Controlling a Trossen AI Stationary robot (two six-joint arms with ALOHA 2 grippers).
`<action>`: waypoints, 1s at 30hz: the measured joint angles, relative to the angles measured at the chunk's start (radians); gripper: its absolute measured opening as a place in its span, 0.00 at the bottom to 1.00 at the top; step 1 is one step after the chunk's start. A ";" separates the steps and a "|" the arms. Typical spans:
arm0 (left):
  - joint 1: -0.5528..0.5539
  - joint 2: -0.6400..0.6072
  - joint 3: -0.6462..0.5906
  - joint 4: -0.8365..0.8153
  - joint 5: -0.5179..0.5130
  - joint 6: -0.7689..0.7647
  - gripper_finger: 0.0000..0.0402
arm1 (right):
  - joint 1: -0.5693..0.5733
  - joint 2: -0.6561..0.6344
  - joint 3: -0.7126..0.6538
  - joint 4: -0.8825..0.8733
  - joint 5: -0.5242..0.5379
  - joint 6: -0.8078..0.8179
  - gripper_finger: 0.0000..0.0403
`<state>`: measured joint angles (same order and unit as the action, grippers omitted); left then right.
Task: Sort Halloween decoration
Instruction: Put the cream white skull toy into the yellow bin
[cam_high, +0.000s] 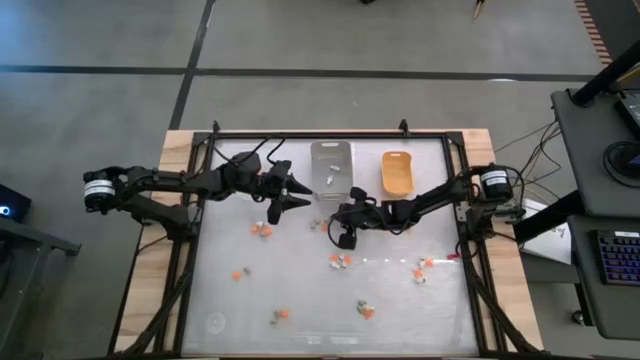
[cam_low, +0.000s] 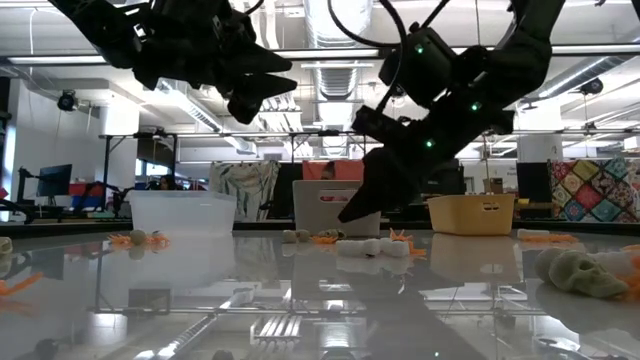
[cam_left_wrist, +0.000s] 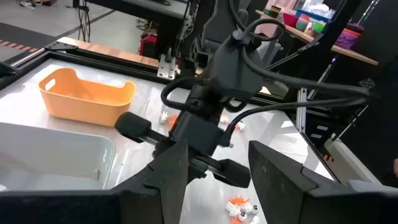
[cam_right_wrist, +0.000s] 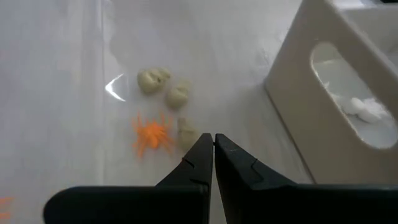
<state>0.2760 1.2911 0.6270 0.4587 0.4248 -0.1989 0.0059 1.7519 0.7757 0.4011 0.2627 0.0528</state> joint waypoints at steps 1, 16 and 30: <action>0.000 0.000 0.000 0.000 0.000 0.000 0.38 | 0.000 0.000 0.000 -0.003 0.000 0.000 0.02; 0.000 0.000 0.000 0.002 0.000 0.011 0.38 | 0.000 0.049 0.000 0.060 0.006 0.041 0.16; 0.000 0.000 0.000 0.008 0.000 0.011 0.38 | 0.000 0.082 0.003 0.084 0.029 0.055 0.28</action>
<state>0.2764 1.2915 0.6270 0.4671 0.4248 -0.1881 0.0059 1.8338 0.7784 0.4850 0.2916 0.1074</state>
